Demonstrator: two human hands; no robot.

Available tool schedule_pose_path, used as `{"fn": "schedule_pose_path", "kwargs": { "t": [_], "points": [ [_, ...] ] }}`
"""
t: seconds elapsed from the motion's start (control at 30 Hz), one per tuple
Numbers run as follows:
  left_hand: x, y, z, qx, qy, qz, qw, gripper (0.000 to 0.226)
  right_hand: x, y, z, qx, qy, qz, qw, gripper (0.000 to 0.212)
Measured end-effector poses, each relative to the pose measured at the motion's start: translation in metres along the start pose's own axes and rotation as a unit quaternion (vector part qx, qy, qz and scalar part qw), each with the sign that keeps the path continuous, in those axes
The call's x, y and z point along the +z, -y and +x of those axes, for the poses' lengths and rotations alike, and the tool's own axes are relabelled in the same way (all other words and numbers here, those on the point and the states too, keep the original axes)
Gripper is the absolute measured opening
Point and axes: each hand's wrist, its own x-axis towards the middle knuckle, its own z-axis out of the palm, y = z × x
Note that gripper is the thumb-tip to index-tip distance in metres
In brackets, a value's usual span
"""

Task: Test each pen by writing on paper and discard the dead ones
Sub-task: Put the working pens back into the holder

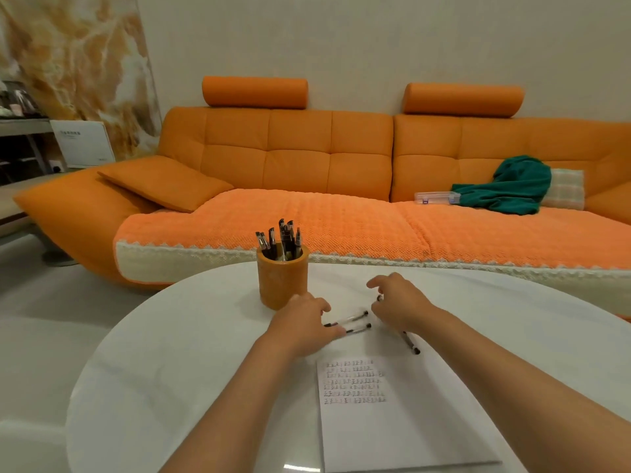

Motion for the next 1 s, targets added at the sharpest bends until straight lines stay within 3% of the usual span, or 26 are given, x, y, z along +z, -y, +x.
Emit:
{"fn": "schedule_pose_path", "kwargs": {
  "t": [0.17,0.37,0.57,0.67,0.77,0.87,1.0],
  "points": [
    [0.000,-0.007,-0.001,0.015,0.048,0.022,0.999,0.042,0.010,-0.024,-0.011,0.041,0.053,-0.025,0.997,0.057],
    [0.003,-0.008,0.000,0.060,0.067,0.000,0.996,0.036,0.014,-0.023,-0.007,-0.004,0.033,0.028,0.999,0.059],
    [0.013,-0.010,0.000,0.079,0.000,-0.002,0.997,0.033,0.026,-0.008,-0.008,-0.082,0.037,0.084,0.992,0.051],
    [0.015,-0.007,0.001,0.061,-0.048,0.004,0.997,0.046,0.031,0.004,-0.010,-0.118,0.059,0.104,0.986,0.049],
    [0.013,-0.002,0.000,0.048,-0.027,0.010,0.998,0.061,0.034,0.010,-0.010,-0.135,0.074,0.120,0.981,0.049],
    [0.008,0.003,-0.001,0.024,0.029,0.015,0.999,0.073,0.035,0.010,-0.009,-0.157,0.080,0.027,0.984,0.057],
    [0.002,0.010,-0.002,0.013,0.076,0.058,0.995,0.065,0.034,0.011,-0.008,-0.187,0.082,-0.051,0.978,0.038]
  ]
}}
